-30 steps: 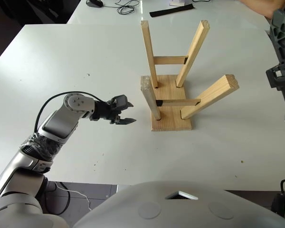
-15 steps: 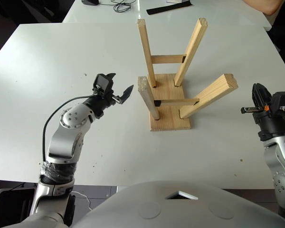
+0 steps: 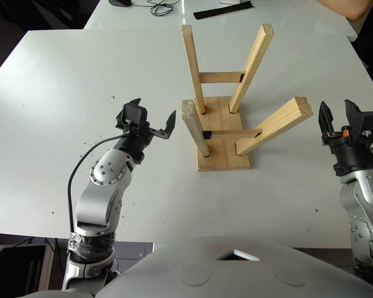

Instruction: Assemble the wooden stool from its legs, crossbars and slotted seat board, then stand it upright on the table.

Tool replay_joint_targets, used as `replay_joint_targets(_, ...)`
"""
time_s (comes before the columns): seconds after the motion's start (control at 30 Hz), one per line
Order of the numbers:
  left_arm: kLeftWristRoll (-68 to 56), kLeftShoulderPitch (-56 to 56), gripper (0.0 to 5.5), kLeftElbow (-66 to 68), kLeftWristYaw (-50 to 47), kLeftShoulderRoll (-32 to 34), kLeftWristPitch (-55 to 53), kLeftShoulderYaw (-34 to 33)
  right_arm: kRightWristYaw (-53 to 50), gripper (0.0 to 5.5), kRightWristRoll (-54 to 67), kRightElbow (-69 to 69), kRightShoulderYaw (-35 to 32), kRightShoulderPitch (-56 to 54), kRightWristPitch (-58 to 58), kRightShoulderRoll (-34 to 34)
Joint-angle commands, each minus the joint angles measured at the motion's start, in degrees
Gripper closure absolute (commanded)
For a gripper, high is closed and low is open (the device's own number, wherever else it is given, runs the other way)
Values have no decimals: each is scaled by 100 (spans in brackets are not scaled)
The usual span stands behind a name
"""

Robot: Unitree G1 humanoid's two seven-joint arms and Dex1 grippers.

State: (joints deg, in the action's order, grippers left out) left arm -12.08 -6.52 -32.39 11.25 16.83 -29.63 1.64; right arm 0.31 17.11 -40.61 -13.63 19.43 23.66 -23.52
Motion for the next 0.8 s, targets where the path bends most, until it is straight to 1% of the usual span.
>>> replay_joint_targets(0.03,154,12,10,-27,-182,17,-207,-195,-295,266,-480,425,-677,-93,378,-119)
replay_joint_targets(0.1,174,107,10,-7,-167,106,-242,-363,-409,266,-738,755,-1156,-132,403,-263)
replay_joint_targets(0.13,162,162,10,-39,-116,162,-258,-400,-423,266,-821,805,-1279,-164,422,-301)
replay_joint_targets(0.17,137,226,10,-87,-45,220,-289,-409,-411,266,-892,774,-1313,-187,464,-319)
replay_joint_targets(0.23,125,335,10,-255,153,417,-423,-306,-299,266,-1066,469,-925,-248,571,-336)
replay_joint_targets(0.3,35,370,10,-482,324,543,-643,-160,-190,266,-1082,35,-275,-367,778,-192)
replay_joint_targets(0.37,-222,315,10,-890,490,567,-1076,115,-115,266,-1044,-484,892,-637,1156,109)
replay_joint_targets(0.4,-388,295,10,-1119,488,492,-1367,263,-124,266,-979,-702,1622,-839,1400,385)
replay_joint_targets(0.47,-531,340,10,-1452,471,423,-1784,628,-94,266,-951,-971,2812,-1205,1842,764)
replay_joint_targets(0.5,-589,416,10,-1539,411,329,-1940,776,-78,266,-989,-1031,3285,-1331,2012,884)
replay_joint_targets(0.53,-581,514,10,-1562,341,252,-2060,915,-65,266,-1011,-1050,3549,-1379,2102,965)
replay_joint_targets(0.57,-552,607,10,-1529,266,156,-2181,1025,-77,266,-1064,-1019,3634,-1368,2145,1008)
replay_joint_targets(0.6,-498,684,10,-1449,186,69,-2261,1088,-112,266,-1129,-950,3585,-1327,2189,1020)
replay_joint_targets(0.67,-338,761,10,-1281,36,-16,-2387,1141,-156,266,-1282,-774,3314,-1321,2257,968)
replay_joint_targets(0.8,-154,846,10,-1160,-86,-152,-2480,1038,-163,266,-1408,-482,2660,-1346,2219,932)
